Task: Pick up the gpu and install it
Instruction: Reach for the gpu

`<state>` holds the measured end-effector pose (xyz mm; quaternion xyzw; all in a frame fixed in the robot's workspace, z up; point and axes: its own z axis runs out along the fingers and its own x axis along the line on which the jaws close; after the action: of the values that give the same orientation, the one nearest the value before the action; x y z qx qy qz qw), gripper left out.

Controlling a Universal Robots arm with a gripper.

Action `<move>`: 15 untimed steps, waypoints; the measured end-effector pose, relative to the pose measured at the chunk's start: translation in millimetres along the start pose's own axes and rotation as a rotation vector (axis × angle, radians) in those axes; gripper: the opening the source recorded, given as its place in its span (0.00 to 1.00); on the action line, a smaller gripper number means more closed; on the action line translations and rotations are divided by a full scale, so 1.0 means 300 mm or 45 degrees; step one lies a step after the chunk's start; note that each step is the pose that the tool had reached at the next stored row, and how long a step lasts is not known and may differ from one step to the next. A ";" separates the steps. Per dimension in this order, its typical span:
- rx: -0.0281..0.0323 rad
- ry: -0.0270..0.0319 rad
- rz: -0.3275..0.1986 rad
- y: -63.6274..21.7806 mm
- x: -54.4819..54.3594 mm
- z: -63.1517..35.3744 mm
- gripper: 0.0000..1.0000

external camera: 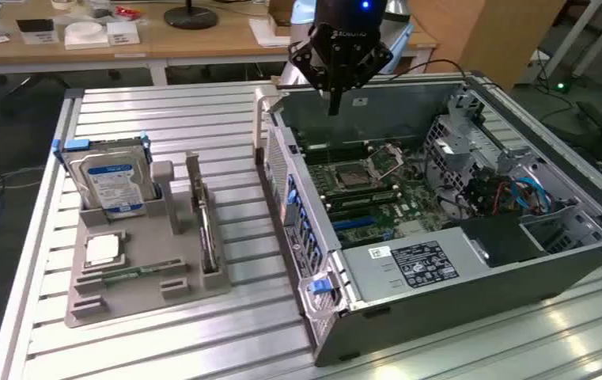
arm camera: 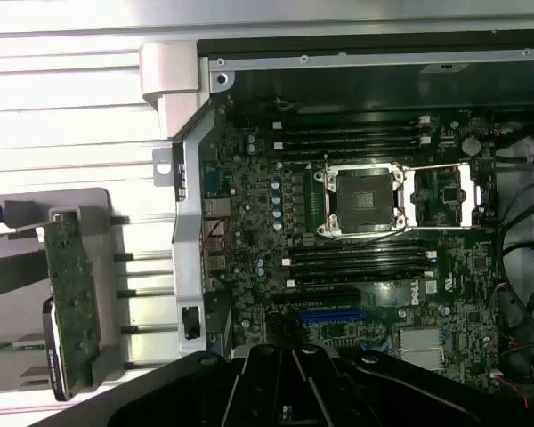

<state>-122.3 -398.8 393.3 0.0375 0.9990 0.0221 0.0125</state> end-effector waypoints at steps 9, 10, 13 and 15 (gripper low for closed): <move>0.0000 0.0007 0.000 -0.003 0.038 0.000 0.11; 0.0000 0.0008 0.000 -0.004 0.044 0.000 0.11; 0.0001 0.0010 0.000 -0.005 0.063 0.000 0.11; 0.0000 0.0012 0.000 -0.006 0.071 0.000 0.11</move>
<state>-143.8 -398.9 392.7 0.0375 0.9990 0.0221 0.0120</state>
